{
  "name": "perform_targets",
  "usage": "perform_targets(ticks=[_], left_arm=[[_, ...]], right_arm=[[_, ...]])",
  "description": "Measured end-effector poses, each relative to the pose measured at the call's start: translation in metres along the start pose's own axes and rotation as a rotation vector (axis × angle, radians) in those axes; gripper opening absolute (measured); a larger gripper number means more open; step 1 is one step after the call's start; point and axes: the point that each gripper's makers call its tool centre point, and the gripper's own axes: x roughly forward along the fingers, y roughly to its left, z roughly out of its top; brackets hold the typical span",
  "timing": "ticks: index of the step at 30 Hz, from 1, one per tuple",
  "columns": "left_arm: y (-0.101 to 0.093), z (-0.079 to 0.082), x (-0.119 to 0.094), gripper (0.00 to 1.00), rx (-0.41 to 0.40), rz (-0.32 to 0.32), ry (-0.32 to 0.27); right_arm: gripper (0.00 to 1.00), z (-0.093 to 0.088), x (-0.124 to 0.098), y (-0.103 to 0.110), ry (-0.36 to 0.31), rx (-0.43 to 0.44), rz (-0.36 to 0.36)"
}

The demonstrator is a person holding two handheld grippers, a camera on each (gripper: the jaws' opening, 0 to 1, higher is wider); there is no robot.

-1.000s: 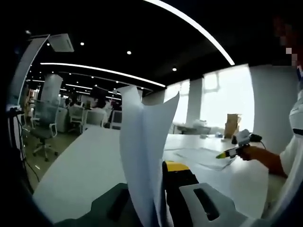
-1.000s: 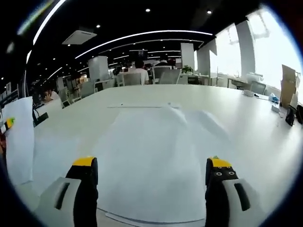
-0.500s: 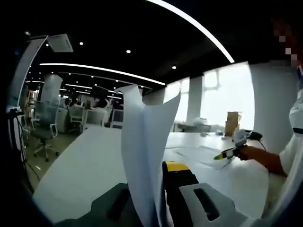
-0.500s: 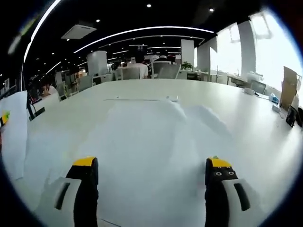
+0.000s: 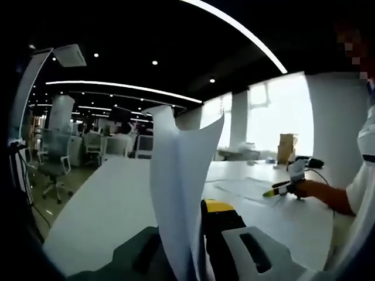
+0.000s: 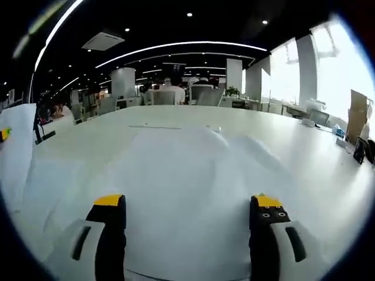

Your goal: Organize the stack of printing papers by aligning and flattening the scattered papers on the table

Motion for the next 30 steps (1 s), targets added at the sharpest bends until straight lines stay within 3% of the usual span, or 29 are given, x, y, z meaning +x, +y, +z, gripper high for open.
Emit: perform_targets(ticks=[15,20,30], left_arm=[[-0.008,0.003,0.010,0.06,0.009,-0.015,-0.002],[-0.009,0.003,0.011,0.06,0.020,-0.022,0.010],[-0.009,0.004,0.014,0.06,0.023,-0.021,0.007]], right_arm=[[0.63,0.001,0.002,-0.001,-0.023,0.005,0.006],[0.45,0.001,0.000,0.001,-0.015,0.003,0.021],[0.44,0.002,0.002,0.004,-0.019,-0.008,0.044]])
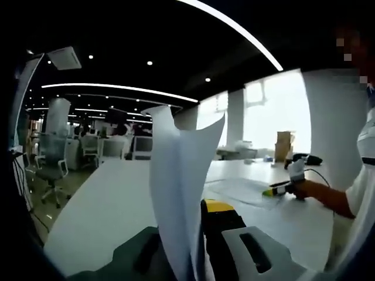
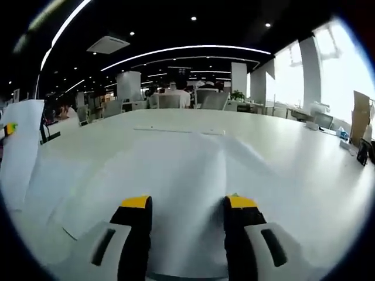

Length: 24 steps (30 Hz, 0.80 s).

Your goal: Organize the stack of printing papers by aligning and flattening the scattered papers on the table

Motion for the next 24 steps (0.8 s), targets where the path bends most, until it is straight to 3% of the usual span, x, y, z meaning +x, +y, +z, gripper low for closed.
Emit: perform_targets(ticks=[2,4,7,10,17,24], left_arm=[[-0.001,0.000,0.000,0.06,-0.001,-0.001,0.000],[0.000,0.000,0.000,0.06,-0.001,0.000,-0.001],[0.000,0.001,-0.002,0.06,-0.001,0.003,-0.005],[0.001,0.002,-0.004,0.06,-0.001,0.006,-0.009],[0.002,0.006,-0.005,0.06,0.000,0.006,-0.022],[0.003,0.004,-0.003,0.06,-0.002,0.001,-0.021]], right_arm=[[0.46,0.000,0.001,-0.001,-0.002,0.002,0.000],[0.57,0.001,0.002,0.003,-0.006,-0.003,0.018],[0.66,0.001,0.003,0.004,0.001,-0.009,0.012],[0.74,0.003,0.001,-0.001,0.001,0.052,0.007],[0.76,0.014,0.001,0.003,-0.003,0.025,0.020],[0.79,0.031,0.027,0.022,0.026,-0.043,0.059]])
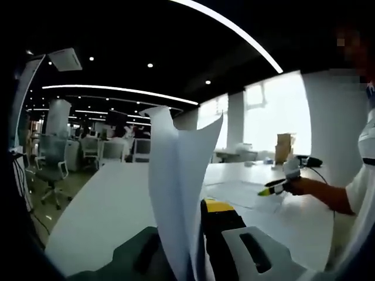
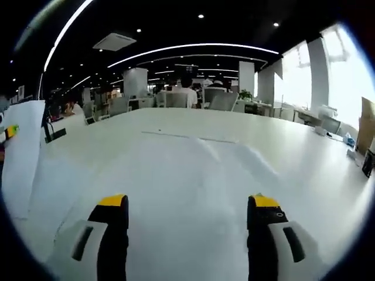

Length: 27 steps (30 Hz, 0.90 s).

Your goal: Organize the stack of printing papers by aligning and flattening the scattered papers on the table

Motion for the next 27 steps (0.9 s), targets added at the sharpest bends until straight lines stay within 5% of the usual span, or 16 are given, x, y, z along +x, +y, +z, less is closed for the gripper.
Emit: perform_targets(ticks=[6,11,19,27], left_arm=[[0.001,0.001,-0.002,0.06,0.006,0.004,-0.001],[0.011,0.002,-0.013,0.06,0.010,0.036,-0.001],[0.020,0.005,-0.010,0.06,0.018,0.065,0.006],[0.016,0.005,-0.005,0.06,0.027,0.069,0.012]], right_arm=[[0.80,0.037,0.051,0.012,-0.003,-0.052,0.046],[0.81,0.033,0.075,0.002,0.040,-0.048,0.034],[0.85,0.049,0.092,-0.010,0.000,-0.032,0.039],[0.85,0.025,0.110,-0.002,0.063,-0.051,0.070]])
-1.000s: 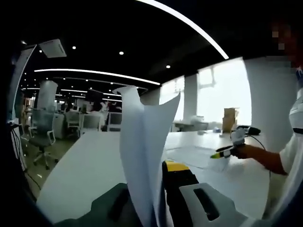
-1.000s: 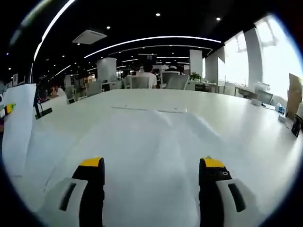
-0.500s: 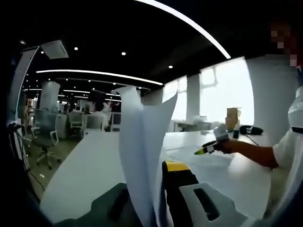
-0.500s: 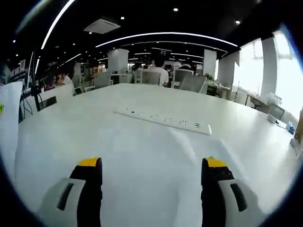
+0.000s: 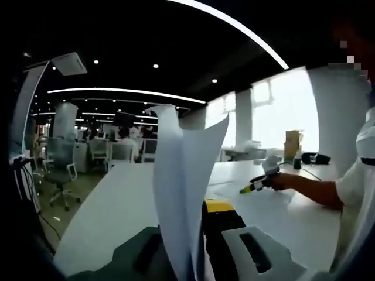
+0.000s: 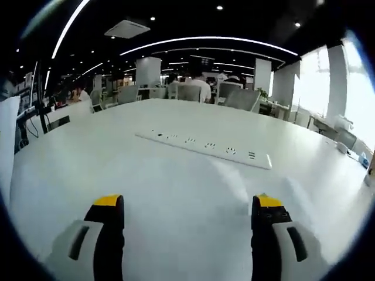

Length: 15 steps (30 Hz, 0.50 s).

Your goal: Organize the stack of printing papers by aligning and flattening the scattered papers on the table

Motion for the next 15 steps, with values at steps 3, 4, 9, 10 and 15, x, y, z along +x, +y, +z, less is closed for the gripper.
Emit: perform_targets(ticks=[3,4,9,10,15], left_arm=[[-0.0020,0.0007,0.0009,0.06,0.003,-0.003,0.002],[-0.0026,0.0010,0.0011,0.06,0.005,-0.005,0.002],[-0.0019,0.0017,0.0005,0.06,0.007,-0.001,0.005],[-0.0020,0.0019,0.0001,0.06,0.008,-0.001,0.006],[-0.0016,0.0035,-0.0015,0.06,0.013,-0.001,0.010]], right_arm=[[0.85,-0.0025,-0.0002,0.0008,-0.005,0.027,0.007],[0.85,-0.0023,-0.0003,0.0007,-0.008,0.026,0.007],[0.84,-0.0017,-0.0006,0.0019,-0.015,0.029,0.004],[0.84,-0.0016,-0.0008,0.0026,-0.016,0.028,0.005],[0.79,-0.0019,-0.0021,0.0021,-0.008,0.029,0.002]])
